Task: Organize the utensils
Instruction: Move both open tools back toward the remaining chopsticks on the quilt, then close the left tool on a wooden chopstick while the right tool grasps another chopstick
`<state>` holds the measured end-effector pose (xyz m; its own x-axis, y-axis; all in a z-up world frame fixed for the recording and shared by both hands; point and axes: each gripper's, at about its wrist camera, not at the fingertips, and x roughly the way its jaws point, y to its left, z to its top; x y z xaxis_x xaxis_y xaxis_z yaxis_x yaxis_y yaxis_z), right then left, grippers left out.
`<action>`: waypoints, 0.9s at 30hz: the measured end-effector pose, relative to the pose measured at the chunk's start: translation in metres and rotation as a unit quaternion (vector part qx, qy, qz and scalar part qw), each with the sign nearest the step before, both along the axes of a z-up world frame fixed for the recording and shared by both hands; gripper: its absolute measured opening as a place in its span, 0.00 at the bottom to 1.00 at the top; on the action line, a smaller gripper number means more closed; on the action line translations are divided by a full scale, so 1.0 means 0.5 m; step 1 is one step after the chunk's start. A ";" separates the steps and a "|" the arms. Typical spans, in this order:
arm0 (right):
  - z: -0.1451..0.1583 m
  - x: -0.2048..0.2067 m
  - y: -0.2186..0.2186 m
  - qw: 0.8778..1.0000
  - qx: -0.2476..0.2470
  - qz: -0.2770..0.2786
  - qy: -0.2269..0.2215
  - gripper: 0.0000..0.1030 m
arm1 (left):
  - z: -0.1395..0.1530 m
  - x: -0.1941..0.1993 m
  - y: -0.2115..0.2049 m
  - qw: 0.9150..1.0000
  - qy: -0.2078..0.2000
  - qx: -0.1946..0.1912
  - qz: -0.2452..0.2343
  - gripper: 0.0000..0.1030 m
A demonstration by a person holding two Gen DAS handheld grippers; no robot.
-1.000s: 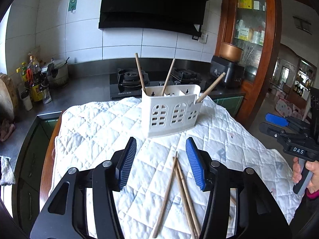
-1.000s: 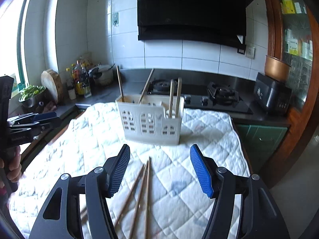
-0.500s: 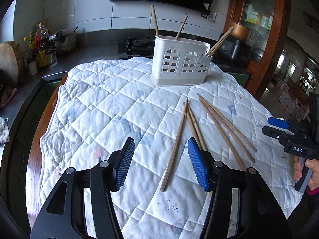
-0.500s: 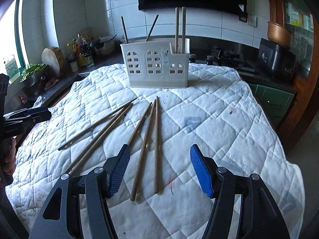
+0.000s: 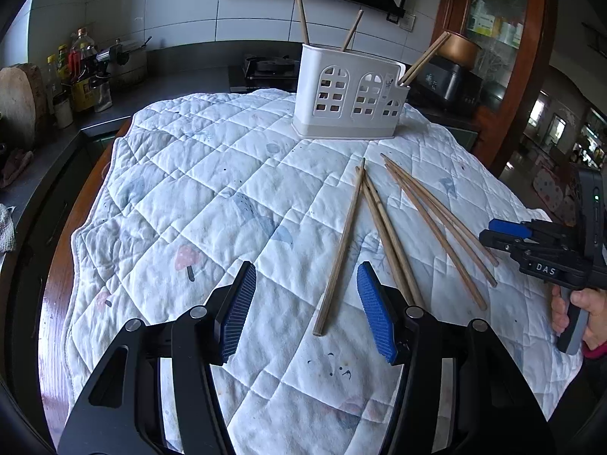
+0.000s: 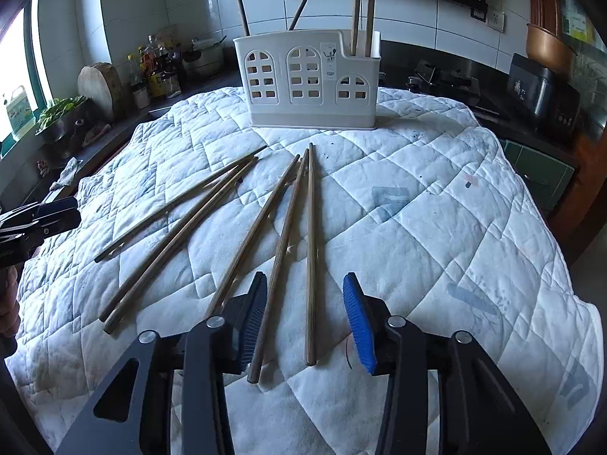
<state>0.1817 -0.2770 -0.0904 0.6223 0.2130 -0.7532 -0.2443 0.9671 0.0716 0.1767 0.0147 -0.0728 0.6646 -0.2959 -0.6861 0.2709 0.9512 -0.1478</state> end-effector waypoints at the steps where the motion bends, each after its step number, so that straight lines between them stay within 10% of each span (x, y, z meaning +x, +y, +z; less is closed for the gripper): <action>1: -0.003 0.004 0.001 1.000 -0.001 -0.001 0.003 0.34 | 0.000 -0.001 -0.002 1.000 -0.001 0.001 -0.003 0.55; 16: -0.034 0.041 0.008 1.000 -0.012 -0.009 0.023 0.13 | -0.024 0.000 -0.051 0.998 0.000 0.014 -0.054 0.52; 27: -0.038 0.037 0.006 1.000 -0.016 -0.009 0.022 0.09 | -0.059 0.048 -0.083 0.998 0.029 0.020 -0.059 0.27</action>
